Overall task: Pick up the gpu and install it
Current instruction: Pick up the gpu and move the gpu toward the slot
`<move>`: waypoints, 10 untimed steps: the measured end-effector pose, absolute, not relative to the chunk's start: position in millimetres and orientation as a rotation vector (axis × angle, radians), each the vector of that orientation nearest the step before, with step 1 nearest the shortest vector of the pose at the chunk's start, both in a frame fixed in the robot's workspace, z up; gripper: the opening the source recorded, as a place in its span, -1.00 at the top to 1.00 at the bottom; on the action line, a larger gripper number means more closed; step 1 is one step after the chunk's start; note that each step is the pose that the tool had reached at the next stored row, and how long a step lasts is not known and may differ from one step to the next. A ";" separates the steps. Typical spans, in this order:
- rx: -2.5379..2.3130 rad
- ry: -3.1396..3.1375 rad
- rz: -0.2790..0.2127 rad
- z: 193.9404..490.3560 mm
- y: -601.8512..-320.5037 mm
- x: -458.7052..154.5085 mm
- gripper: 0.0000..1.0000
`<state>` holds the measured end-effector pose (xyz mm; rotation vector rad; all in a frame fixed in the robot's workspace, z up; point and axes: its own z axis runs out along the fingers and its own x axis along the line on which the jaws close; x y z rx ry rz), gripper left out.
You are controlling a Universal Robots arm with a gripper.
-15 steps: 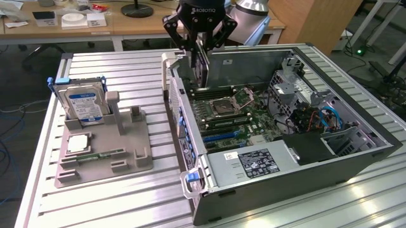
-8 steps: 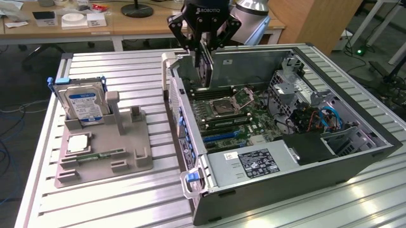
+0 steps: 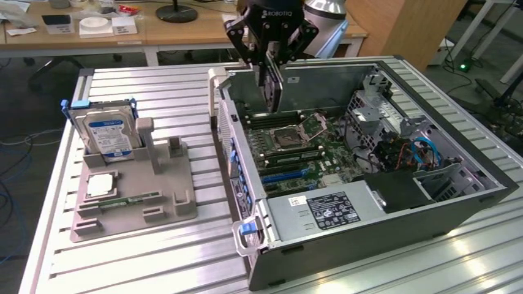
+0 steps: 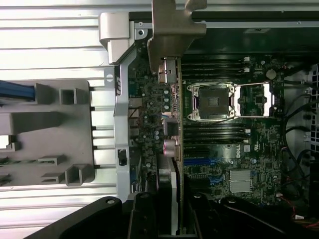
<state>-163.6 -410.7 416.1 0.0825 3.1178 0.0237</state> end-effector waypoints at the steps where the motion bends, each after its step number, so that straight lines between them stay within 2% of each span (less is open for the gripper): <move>1: 0.082 3.118 0.024 416.1 -410.7 -162.3 0.44; 10: 0.082 3.118 0.024 416.0 -410.7 -151.1 0.44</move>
